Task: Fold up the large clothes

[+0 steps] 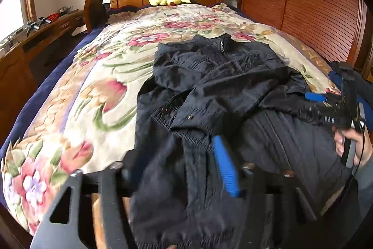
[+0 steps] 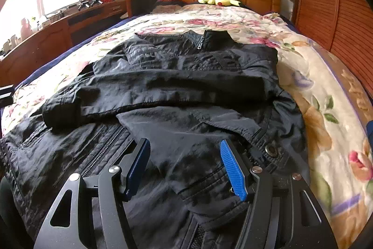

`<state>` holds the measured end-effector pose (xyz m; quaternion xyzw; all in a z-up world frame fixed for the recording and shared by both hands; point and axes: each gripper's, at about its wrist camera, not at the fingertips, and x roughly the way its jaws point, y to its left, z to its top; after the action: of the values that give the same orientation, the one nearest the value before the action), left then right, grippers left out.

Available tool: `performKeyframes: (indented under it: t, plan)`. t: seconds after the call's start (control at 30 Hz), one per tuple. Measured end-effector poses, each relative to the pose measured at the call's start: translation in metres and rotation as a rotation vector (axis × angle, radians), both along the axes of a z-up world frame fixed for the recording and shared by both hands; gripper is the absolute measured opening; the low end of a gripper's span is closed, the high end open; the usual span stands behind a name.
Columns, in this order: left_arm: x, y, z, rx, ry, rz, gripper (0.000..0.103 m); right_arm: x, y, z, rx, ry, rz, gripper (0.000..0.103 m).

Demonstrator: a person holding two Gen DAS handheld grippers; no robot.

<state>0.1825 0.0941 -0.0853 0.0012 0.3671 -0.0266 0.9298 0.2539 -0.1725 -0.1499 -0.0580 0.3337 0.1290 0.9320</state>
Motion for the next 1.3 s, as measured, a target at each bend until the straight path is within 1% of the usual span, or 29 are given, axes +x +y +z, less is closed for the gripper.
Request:
performKeyframes:
  t: [0.13, 0.2, 0.33, 0.43, 0.53, 0.6, 0.7, 0.8, 0.93, 1.03, 1.3]
  plan:
    - [-0.011, 0.008, -0.005, 0.002, 0.010, 0.004, 0.071, 0.001, 0.002, 0.006, 0.011, -0.010, -0.005, 0.065]
    - [-0.017, 0.012, -0.007, 0.009, 0.006, 0.017, 0.071, -0.004, 0.006, 0.012, -0.006, -0.033, -0.003, 0.065]
    - [-0.032, 0.024, -0.011, -0.013, 0.001, 0.016, 0.071, -0.016, 0.010, 0.024, -0.057, -0.060, -0.013, 0.065]
    - [-0.043, 0.030, -0.014, 0.004, -0.015, 0.015, 0.071, -0.037, 0.005, 0.033, -0.075, -0.072, -0.029, 0.065]
    - [-0.053, 0.034, -0.017, -0.002, -0.022, -0.012, 0.071, -0.063, -0.005, 0.041, -0.075, -0.047, -0.065, 0.065]
    - [-0.059, 0.034, -0.018, 0.010, -0.028, -0.023, 0.071, -0.082, -0.010, 0.046, -0.085, -0.042, -0.080, 0.065]
    - [-0.067, 0.039, -0.019, 0.008, -0.026, -0.016, 0.071, -0.109, -0.015, 0.055, -0.099, -0.035, -0.091, 0.065]
    - [-0.073, 0.042, -0.020, -0.001, -0.018, -0.006, 0.071, -0.125, -0.022, 0.058, -0.101, -0.021, -0.098, 0.065]
    - [-0.079, 0.043, -0.020, -0.014, -0.018, 0.011, 0.071, -0.136, -0.035, 0.061, -0.111, -0.015, -0.119, 0.065]
    - [-0.082, 0.038, -0.021, 0.000, -0.031, 0.010, 0.071, -0.142, -0.044, 0.058, -0.095, -0.009, -0.129, 0.065]
    - [-0.094, 0.034, -0.026, 0.016, -0.021, 0.018, 0.071, -0.147, -0.061, 0.041, -0.078, 0.049, -0.153, 0.065]
